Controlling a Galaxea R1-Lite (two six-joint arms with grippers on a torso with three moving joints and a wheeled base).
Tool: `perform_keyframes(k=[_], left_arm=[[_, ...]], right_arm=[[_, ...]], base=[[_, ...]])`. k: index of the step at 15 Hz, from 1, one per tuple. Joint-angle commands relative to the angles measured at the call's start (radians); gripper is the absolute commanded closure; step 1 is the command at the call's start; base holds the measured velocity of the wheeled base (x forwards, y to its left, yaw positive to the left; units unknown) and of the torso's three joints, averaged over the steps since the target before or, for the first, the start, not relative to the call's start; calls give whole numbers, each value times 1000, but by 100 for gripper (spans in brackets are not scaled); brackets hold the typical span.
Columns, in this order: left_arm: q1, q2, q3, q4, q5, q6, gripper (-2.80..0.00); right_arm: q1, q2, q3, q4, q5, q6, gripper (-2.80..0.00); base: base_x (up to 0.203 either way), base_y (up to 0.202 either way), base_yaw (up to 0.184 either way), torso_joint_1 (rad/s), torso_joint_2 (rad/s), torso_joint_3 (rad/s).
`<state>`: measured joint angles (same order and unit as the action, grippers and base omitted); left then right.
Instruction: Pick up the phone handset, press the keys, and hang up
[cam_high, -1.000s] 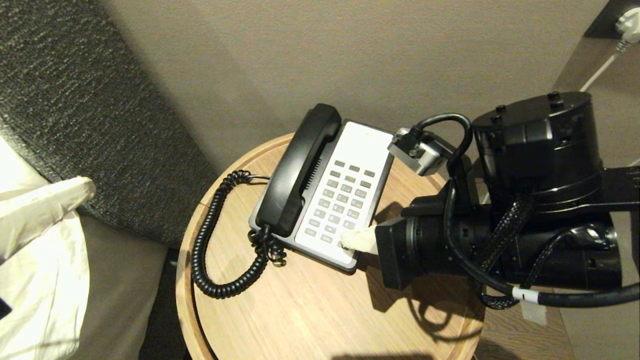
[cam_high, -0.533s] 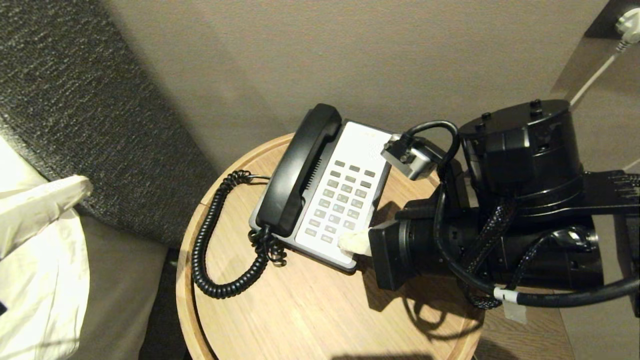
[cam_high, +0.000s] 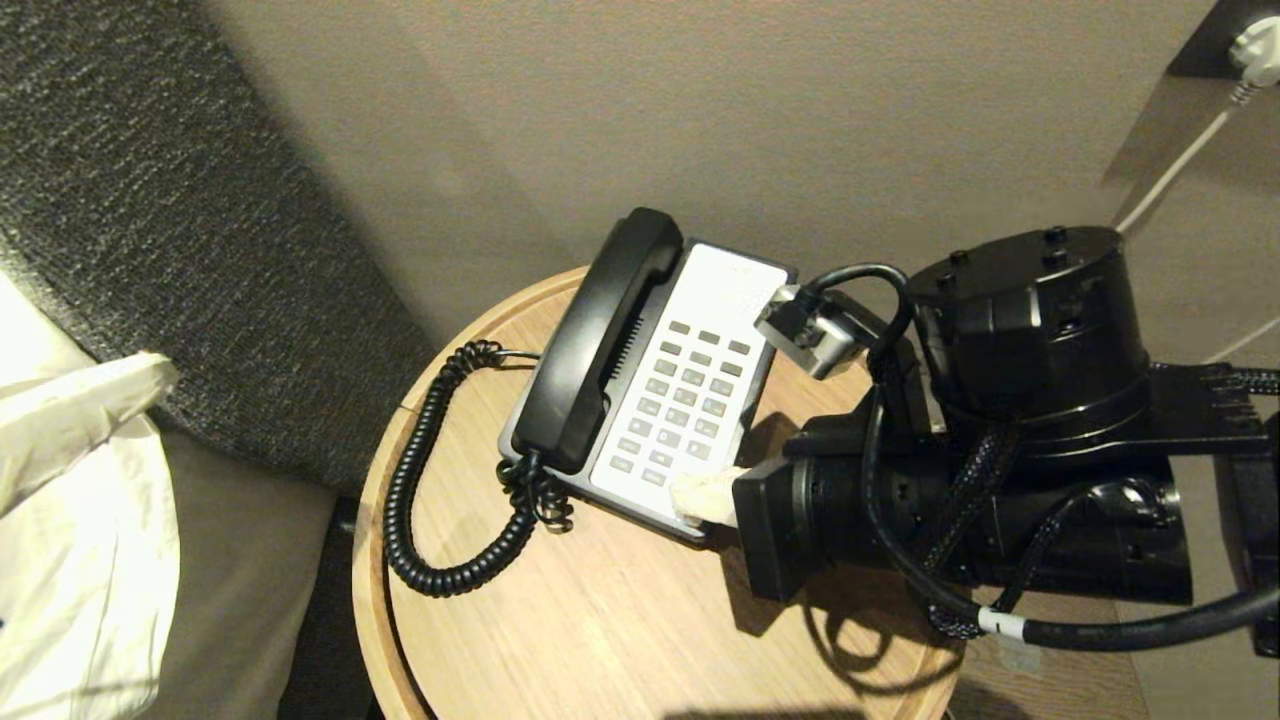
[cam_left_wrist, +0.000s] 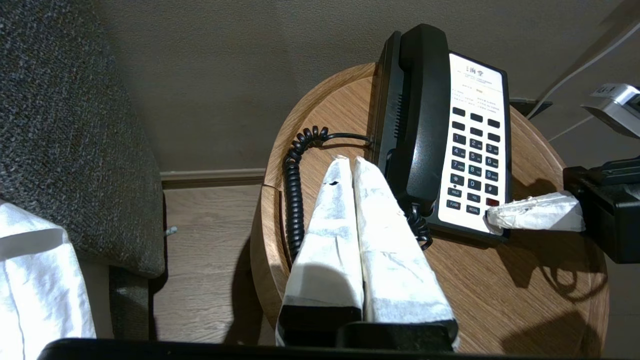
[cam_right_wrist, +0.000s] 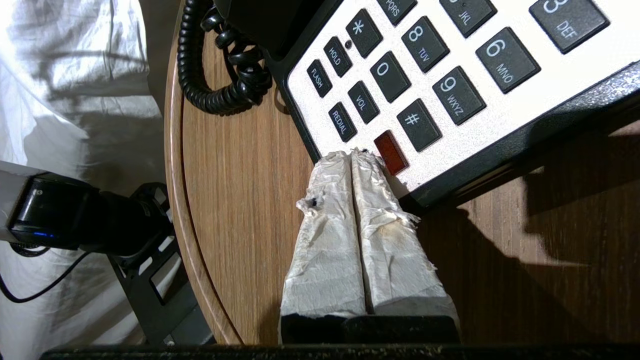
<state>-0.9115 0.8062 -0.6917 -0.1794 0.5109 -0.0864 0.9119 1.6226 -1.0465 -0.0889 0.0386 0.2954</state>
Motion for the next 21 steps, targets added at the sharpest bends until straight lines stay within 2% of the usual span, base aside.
perform_keyframes(k=[1, 5, 7, 9, 11, 13, 15, 17, 19, 21], left_arm=[[0, 1, 1, -2, 3, -1, 0], [8, -7, 17, 1, 3, -14, 0], [29, -4, 2, 33, 5, -63, 0], [77, -3, -19, 100, 15, -123, 0], [155, 3, -56, 151, 46, -167, 0], [306, -2, -63, 166, 91, -177, 0], [505, -49, -37, 173, 126, -194, 0], [705, -147, 79, 176, 145, -232, 0], [822, -308, 267, 178, 153, -258, 0], [889, -415, 408, 195, 157, -266, 0]], right_arm=[[-1, 3, 3, 1, -6, 2, 0], [1, -27, -18, -7, -5, 5, 0], [2, -62, -15, -5, -5, 4, 0], [2, -88, -15, 2, -6, 4, 0], [1, -108, -19, 6, -8, 2, 0], [0, -143, -19, 13, -8, 0, 0], [0, -167, -23, 18, -17, -2, 0], [-1, -183, -41, 21, -27, -2, 0], [-2, -203, -56, 24, -29, -10, 0], [-5, -214, -57, 21, -29, -10, 0]], base=[[0, 0, 0, 0, 0, 0], [0, 0, 0, 0, 0, 0], [0, 0, 0, 0, 0, 0], [0, 0, 0, 0, 0, 0], [0, 0, 0, 0, 0, 0], [0, 0, 0, 0, 0, 0], [0, 0, 0, 0, 0, 0], [0, 0, 0, 0, 0, 0], [0, 0, 0, 0, 0, 0], [0, 0, 0, 0, 0, 0]])
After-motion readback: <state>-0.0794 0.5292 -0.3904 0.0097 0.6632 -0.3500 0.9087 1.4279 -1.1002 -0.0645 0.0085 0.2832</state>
